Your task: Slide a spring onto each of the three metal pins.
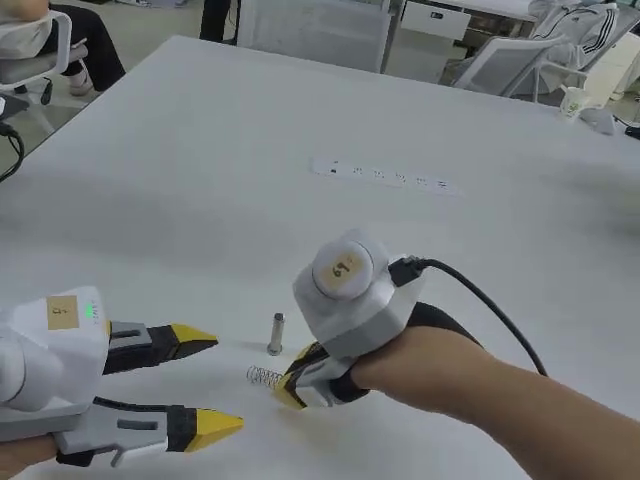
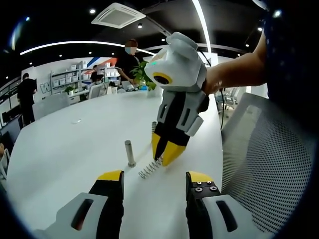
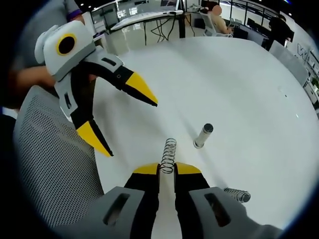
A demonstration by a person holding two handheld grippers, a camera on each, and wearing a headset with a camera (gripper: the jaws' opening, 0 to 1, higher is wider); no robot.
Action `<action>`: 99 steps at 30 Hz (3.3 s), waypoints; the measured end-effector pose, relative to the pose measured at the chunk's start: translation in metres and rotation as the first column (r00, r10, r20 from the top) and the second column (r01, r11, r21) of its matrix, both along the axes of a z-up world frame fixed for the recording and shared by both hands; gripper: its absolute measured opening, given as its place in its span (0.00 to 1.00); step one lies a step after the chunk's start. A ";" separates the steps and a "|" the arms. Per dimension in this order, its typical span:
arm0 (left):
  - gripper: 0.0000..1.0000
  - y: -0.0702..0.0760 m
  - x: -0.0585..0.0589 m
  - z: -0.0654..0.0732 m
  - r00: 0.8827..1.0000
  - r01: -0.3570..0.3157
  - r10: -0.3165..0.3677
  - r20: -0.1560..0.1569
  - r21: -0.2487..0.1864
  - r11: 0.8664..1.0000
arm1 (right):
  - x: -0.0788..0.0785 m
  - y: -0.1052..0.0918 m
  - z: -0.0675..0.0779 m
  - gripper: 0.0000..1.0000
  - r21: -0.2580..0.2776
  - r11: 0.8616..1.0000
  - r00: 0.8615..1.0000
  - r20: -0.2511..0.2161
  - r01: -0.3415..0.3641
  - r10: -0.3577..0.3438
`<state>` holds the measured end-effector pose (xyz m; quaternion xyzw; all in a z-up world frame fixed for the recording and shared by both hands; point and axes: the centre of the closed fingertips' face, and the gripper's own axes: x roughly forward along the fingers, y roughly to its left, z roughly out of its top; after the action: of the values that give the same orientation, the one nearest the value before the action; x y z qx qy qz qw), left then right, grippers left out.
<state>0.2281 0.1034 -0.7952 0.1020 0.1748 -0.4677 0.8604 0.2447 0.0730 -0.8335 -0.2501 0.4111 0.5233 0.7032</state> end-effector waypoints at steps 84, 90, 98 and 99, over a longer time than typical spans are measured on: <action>0.03 -0.028 -0.009 0.026 0.995 0.098 -0.094 0.033 -0.145 0.985 | -0.031 0.020 0.067 0.08 0.033 0.973 0.974 0.000 -0.228 0.228; 0.03 -0.031 -0.008 0.026 0.995 0.098 -0.093 0.038 -0.153 0.983 | -0.031 0.020 0.068 0.08 -0.013 0.968 0.968 -0.007 -0.250 0.250; 0.03 -0.033 -0.007 0.025 0.994 0.108 -0.103 0.041 -0.149 0.983 | -0.032 0.019 0.067 0.08 -0.075 0.955 0.958 -0.020 -0.286 0.285; 0.03 -0.034 -0.007 0.025 0.994 0.108 -0.103 0.042 -0.147 0.983 | -0.032 0.019 0.066 0.08 -0.080 0.954 0.957 -0.019 -0.289 0.289</action>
<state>0.2213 0.0699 -0.7701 0.0547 0.1191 -0.5224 0.8426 0.2127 0.0923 -0.7672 -0.3341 0.3936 0.6041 0.6071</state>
